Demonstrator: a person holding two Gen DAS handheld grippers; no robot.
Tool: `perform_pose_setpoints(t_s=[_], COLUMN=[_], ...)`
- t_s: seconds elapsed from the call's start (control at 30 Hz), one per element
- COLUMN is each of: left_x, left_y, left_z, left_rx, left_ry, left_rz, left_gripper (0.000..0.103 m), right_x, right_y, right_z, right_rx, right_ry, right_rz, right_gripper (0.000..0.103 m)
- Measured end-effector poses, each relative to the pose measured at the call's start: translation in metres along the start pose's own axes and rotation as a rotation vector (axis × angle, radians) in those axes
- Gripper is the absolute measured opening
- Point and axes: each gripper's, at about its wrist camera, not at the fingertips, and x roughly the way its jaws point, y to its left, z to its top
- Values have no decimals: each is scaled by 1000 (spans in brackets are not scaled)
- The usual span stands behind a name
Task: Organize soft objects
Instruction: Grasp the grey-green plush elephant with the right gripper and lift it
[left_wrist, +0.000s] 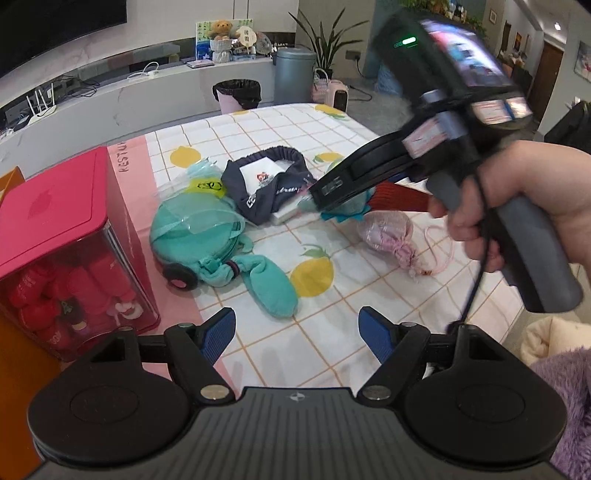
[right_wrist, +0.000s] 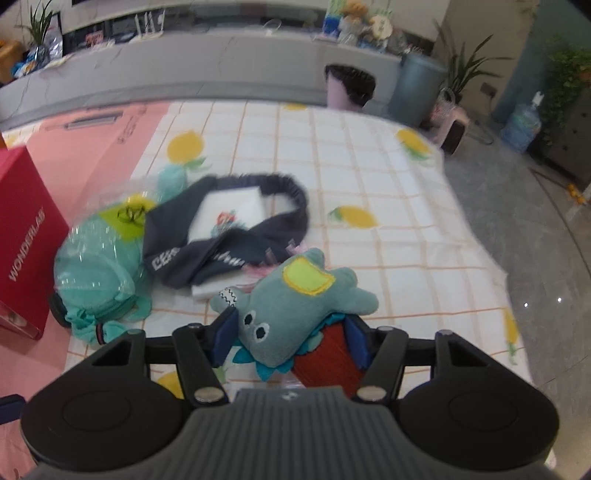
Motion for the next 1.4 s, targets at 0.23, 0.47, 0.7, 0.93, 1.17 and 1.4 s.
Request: perform_pose_setpoints(t_s=[0.23, 0.47, 0.7, 0.93, 1.17, 1.4], left_x=[5, 30, 59, 80, 86, 86], left_y=[0, -10, -40, -55, -56, -56], left_z=[9, 26, 41, 49, 44, 49], left_rx=[-36, -155, -135, -74, -46, -57], left_ry=[-10, 47, 45, 48, 66, 61], left_rz=[-36, -125, -110, -82, -81, -84], left_gripper=[89, 89, 89, 89, 89, 89], right_x=[-40, -50, -59, -24, 6, 26], right_y=[-26, -72, -93, -124, -118, -107], right_z=[-4, -21, -36, -53, -49, -42], right_rx=[70, 244, 287, 416, 402, 290], right_ry=[-84, -60, -57, 64, 115, 134], right_rz=[-63, -151, -164, -52, -17, -94], right_gripper=[61, 54, 72, 79, 91, 82])
